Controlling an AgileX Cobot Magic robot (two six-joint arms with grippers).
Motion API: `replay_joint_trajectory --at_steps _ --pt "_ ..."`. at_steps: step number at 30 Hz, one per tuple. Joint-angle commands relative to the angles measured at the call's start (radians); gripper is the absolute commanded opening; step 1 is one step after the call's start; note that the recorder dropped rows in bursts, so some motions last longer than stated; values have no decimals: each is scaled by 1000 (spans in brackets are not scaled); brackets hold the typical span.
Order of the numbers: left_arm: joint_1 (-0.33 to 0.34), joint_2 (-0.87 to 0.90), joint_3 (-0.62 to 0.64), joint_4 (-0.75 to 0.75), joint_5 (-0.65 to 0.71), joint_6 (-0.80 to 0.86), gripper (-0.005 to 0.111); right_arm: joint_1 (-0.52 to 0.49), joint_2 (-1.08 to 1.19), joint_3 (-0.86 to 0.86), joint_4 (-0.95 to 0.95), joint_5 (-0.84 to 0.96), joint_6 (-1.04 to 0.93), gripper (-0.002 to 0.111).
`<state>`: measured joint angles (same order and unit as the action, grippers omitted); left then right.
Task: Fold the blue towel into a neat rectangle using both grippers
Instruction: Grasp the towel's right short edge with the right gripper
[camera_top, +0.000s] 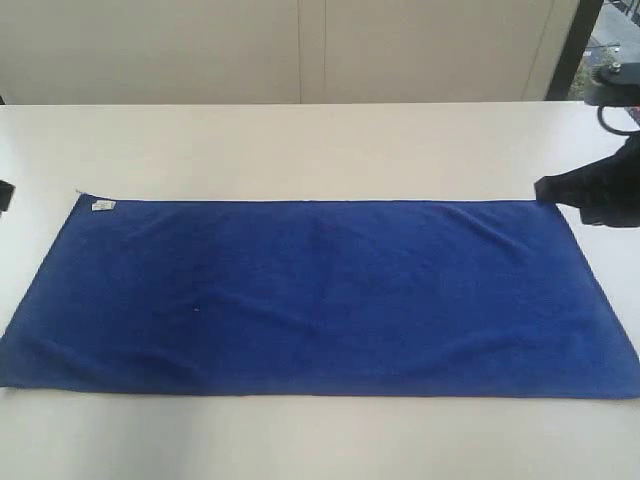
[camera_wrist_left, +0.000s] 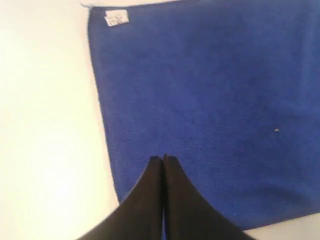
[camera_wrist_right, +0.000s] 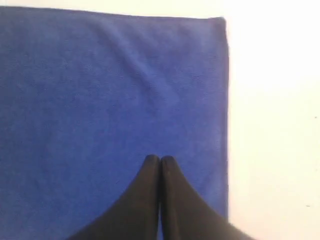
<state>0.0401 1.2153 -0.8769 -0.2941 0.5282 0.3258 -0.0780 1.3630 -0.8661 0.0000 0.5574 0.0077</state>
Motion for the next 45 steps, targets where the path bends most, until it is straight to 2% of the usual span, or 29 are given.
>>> replay_joint_trajectory --at_steps 1,5,11,18,24,31,35,39,45 --pt "69 -138 41 -13 53 -37 0 -45 -23 4 20 11 -34 0" --pt "116 -235 89 -13 56 -42 0 -70 -18 6 30 6 -58 0" --pt "118 -309 114 35 82 -39 0 -72 36 6 30 -11 -58 0" --pt "118 -319 114 40 118 -39 0 -74 140 1 30 -15 -58 0" --pt "118 -319 114 40 118 -39 0 -142 233 -77 32 46 -56 0" --pt "118 -319 114 40 118 -39 0 -153 321 -85 37 -13 -56 0" --pt "118 -319 114 40 118 -39 0 -153 362 -85 37 -82 -56 11" --pt "118 -319 114 40 118 -39 0 -153 398 -85 33 -117 -78 30" --pt "118 -319 114 40 118 -39 0 -153 457 -95 33 -138 -98 46"
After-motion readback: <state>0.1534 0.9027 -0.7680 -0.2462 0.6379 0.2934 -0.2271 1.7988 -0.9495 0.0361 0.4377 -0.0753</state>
